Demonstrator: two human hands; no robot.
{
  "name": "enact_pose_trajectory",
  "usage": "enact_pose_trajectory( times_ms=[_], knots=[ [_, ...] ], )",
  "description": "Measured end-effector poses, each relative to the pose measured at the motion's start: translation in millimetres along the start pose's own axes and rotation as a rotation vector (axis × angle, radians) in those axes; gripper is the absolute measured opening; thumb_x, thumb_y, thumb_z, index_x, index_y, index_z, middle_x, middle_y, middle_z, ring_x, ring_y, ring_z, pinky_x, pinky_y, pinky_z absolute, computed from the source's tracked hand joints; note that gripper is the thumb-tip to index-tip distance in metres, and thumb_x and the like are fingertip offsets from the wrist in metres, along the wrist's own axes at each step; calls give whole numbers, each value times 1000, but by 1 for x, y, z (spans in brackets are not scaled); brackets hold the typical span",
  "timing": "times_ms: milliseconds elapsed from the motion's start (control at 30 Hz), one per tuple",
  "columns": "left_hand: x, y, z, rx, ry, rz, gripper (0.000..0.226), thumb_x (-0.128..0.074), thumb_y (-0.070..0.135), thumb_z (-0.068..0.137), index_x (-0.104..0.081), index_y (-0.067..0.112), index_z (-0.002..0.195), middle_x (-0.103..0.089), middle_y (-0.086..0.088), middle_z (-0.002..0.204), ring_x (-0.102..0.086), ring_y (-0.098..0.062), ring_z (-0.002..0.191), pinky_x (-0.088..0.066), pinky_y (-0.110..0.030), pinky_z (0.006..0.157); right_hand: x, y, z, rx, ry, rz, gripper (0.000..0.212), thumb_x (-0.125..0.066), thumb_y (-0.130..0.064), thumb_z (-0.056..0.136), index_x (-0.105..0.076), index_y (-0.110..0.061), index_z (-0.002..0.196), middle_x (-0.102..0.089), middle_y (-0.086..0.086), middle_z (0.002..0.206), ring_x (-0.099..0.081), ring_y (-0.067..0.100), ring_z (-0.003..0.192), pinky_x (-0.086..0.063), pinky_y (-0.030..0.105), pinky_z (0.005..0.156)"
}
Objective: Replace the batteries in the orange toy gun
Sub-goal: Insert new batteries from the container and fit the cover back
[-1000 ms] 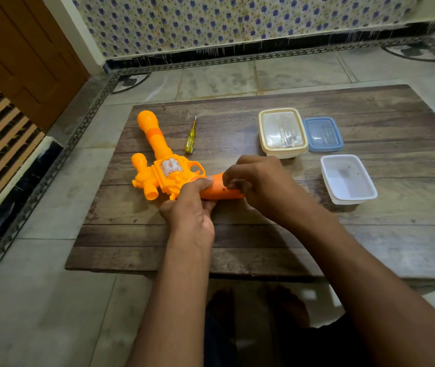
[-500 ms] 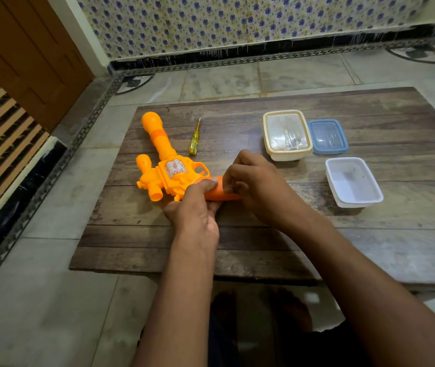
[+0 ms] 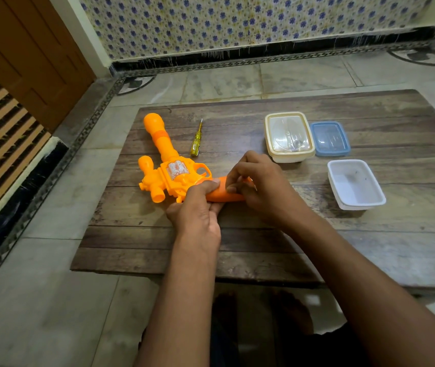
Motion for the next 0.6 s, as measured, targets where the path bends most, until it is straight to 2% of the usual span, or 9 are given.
enact_pose_trajectory(
  times_ms=[67,133,200,267,333,433,500,600],
  knots=[
    [1,0,1,13,-1,8,45,-70,-22,76,-55,4,109,-69,-23,118,-72,-36,95,-61,-60,88,0,1,0,-1,-15,-7,9,-75,-2,86,-76,-11,89,-59,6,100,-51,22,100,-33,19,70],
    [1,-1,2,16,-4,10,42,-70,-22,77,-57,6,105,-70,-22,118,-72,-35,95,-61,-59,87,0,1,0,-6,-24,-17,10,-75,-3,86,-76,-12,89,-59,5,101,-51,21,100,-34,9,73],
    [1,0,0,20,-17,11,39,-70,-22,77,-58,6,102,-70,-23,117,-72,-35,95,-62,-57,86,0,2,0,-12,-23,-20,10,-76,-4,86,-76,-12,89,-59,4,100,-50,20,100,-32,4,75],
    [1,0,0,23,-14,13,47,-71,-21,77,-57,0,116,-70,-24,117,-73,-37,95,-65,-55,78,0,2,0,-20,-10,5,10,-78,-4,84,-77,-13,88,-58,2,98,-50,19,98,-33,3,75],
    [1,0,1,22,-19,10,50,-70,-21,76,-56,-2,120,-70,-24,118,-73,-38,97,-65,-55,78,2,1,-1,-40,3,54,12,-81,-6,81,-77,-16,87,-59,1,96,-52,17,96,-36,7,76],
    [1,0,-1,24,-16,9,41,-70,-22,76,-58,6,102,-71,-22,120,-72,-40,104,-61,-59,90,3,4,-1,-120,16,136,13,-85,-10,77,-77,-18,85,-60,1,97,-58,17,95,-46,26,76],
    [2,-1,0,28,-16,18,41,-71,-21,77,-58,7,103,-70,-21,121,-71,-39,106,-61,-57,90,4,5,-1,-183,39,205,14,-87,-11,74,-77,-18,82,-61,1,97,-59,16,95,-45,27,76],
    [1,-2,0,26,-22,12,38,-70,-21,78,-59,7,101,-71,-20,120,-71,-37,107,-63,-49,81,3,5,-2,-304,93,325,14,-88,-10,71,-76,-13,78,-65,0,90,-57,8,90,-43,25,77]
  ],
)
Point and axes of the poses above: each hand's wrist, its own z-axis towards the middle knuckle, its own x-axis out of the back of the hand, y = z × x, the point moved 3 cm from there along z, towards the middle knuckle
